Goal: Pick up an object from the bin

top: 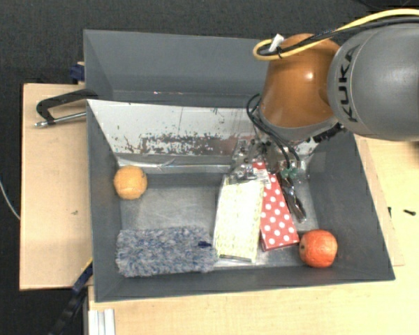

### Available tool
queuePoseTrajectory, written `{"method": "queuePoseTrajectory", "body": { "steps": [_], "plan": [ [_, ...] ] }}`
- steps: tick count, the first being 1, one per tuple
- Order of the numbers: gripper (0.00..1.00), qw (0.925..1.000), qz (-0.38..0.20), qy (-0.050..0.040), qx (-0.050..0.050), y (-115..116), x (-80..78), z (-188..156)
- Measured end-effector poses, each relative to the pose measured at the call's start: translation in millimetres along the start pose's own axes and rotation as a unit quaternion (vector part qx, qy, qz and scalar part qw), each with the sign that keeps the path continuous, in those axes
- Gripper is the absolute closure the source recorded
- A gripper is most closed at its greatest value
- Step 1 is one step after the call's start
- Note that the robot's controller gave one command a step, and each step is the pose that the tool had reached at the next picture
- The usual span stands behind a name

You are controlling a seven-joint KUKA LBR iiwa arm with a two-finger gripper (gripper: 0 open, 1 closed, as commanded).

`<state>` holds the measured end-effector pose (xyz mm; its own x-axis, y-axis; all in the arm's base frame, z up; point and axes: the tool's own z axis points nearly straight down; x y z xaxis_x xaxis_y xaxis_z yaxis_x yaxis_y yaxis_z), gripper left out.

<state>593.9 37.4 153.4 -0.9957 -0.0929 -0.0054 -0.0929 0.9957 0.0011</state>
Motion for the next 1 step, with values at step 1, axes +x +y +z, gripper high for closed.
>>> {"method": "queuePoseTrajectory", "body": {
  "steps": [1],
  "plan": [
    [1.00,0.9922,-0.125,0.0015,-0.001,-18.1,7.6,17.2]
  ]
}}
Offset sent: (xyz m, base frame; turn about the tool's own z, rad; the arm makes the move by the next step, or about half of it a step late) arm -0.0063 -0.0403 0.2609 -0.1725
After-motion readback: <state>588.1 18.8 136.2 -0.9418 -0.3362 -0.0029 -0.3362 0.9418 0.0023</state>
